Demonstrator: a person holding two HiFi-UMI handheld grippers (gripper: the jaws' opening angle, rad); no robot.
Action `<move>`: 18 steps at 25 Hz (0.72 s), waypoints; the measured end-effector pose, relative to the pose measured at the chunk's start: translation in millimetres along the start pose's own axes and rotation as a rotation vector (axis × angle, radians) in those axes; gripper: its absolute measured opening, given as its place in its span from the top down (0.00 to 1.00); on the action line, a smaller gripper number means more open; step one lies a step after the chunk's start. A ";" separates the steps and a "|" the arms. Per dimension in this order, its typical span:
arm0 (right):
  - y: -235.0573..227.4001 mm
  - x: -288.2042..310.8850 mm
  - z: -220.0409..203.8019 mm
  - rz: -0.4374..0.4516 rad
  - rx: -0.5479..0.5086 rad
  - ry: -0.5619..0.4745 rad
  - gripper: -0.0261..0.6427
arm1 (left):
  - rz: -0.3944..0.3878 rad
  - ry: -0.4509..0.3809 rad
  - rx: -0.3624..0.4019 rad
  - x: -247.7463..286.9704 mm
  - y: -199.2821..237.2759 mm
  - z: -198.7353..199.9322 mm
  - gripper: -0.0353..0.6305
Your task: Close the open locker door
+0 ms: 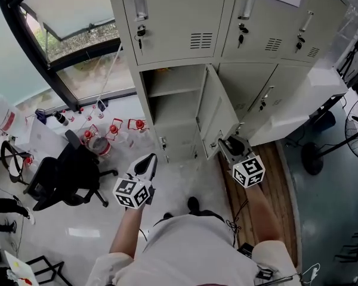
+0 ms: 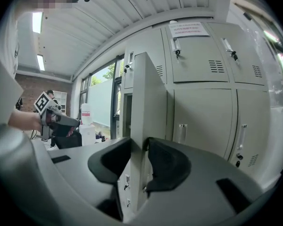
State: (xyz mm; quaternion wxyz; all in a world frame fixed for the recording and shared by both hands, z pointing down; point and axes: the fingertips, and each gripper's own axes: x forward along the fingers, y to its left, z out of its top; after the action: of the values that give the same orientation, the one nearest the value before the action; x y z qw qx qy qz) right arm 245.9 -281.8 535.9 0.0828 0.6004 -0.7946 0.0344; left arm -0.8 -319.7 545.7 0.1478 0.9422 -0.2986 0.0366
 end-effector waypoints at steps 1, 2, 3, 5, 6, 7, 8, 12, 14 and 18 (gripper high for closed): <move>6.4 2.3 0.9 0.015 -0.004 -0.001 0.79 | 0.007 -0.002 -0.001 -1.5 3.2 1.0 0.92; 12.3 4.8 1.7 0.031 -0.004 -0.003 0.79 | 0.014 -0.005 -0.003 -3.1 6.3 1.9 0.92; 17.5 7.6 2.7 0.046 -0.003 -0.004 0.79 | 0.021 -0.008 -0.004 -4.7 9.1 2.7 0.92; 27.3 13.7 4.9 0.076 0.000 -0.009 0.79 | 0.035 -0.012 -0.006 -8.1 13.6 3.8 0.92; 32.3 16.9 5.9 0.090 0.000 -0.011 0.79 | 0.041 -0.014 -0.008 -10.1 15.5 3.8 0.92; 37.4 20.1 6.7 0.104 0.000 -0.012 0.79 | 0.046 -0.014 -0.010 -12.3 17.2 3.5 0.92; 42.4 23.3 7.5 0.115 0.000 -0.012 0.78 | 0.052 -0.014 -0.012 -14.7 18.8 3.2 0.92; 60.1 36.9 10.9 0.156 -0.004 -0.015 0.79 | 0.076 -0.021 -0.014 -24.6 24.1 3.5 0.92; 69.2 44.4 13.2 0.179 -0.012 -0.019 0.79 | 0.093 -0.027 -0.015 -30.5 27.2 4.3 0.92; 84.9 60.7 16.4 0.214 -0.033 -0.018 0.80 | 0.137 -0.040 -0.020 -47.2 36.7 4.2 0.92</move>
State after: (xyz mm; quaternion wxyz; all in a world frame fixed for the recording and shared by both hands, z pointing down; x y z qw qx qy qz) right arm 146.7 -318.4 534.1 0.0813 0.5109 -0.8554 0.0247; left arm -60.6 -323.5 543.6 0.1482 0.9185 -0.3657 0.0249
